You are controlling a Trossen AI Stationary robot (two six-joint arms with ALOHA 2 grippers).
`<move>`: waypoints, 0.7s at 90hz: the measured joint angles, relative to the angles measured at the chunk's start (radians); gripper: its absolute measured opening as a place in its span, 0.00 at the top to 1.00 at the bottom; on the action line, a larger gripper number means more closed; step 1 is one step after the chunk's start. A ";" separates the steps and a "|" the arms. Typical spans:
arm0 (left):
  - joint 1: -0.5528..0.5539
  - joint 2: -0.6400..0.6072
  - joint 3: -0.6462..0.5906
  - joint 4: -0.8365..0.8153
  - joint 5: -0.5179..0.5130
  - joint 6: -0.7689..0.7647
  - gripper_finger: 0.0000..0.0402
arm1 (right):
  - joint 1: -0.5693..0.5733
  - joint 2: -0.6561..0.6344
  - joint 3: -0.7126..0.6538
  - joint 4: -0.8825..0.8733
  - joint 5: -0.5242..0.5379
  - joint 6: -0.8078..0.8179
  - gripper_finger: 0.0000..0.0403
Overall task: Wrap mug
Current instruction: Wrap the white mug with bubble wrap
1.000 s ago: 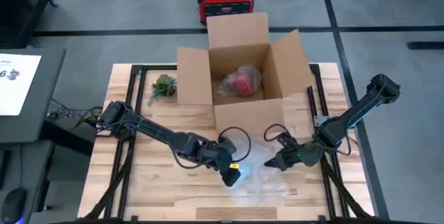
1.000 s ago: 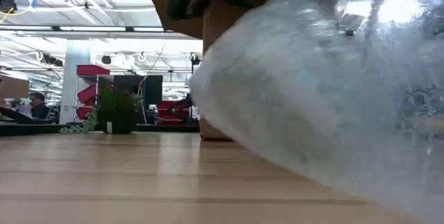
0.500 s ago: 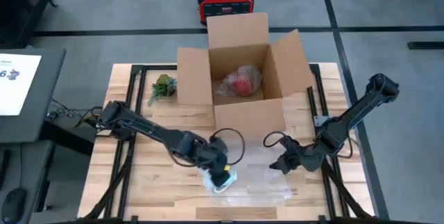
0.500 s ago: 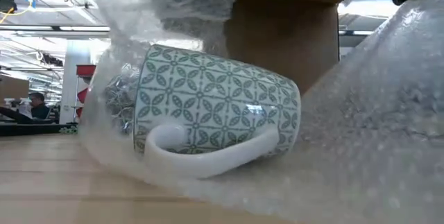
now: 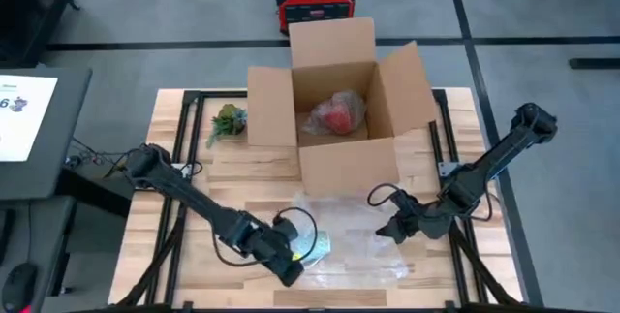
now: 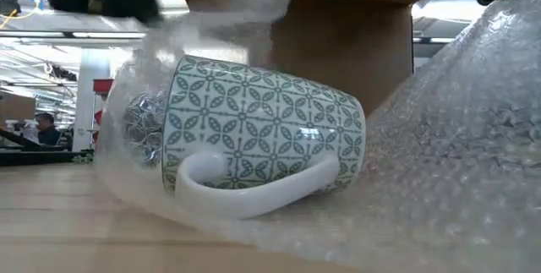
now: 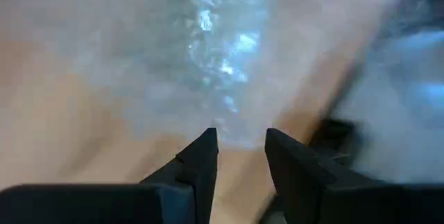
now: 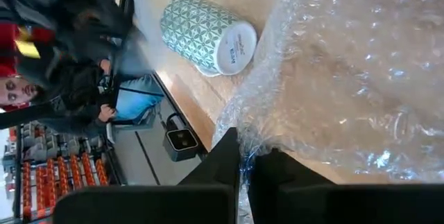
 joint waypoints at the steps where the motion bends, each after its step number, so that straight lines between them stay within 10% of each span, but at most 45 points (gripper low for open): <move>1: -0.001 0.000 -0.014 0.033 -0.002 -0.007 0.73 | 0.000 0.000 0.000 0.002 -0.001 0.000 1.00; 23: 0.002 0.009 -0.141 0.226 -0.055 -0.138 0.73 | 0.011 0.000 0.000 0.032 -0.003 0.000 1.00; 63: -0.094 -0.094 -0.111 -0.006 -0.040 -0.237 0.64 | 0.015 0.000 0.000 0.044 -0.003 -0.008 1.00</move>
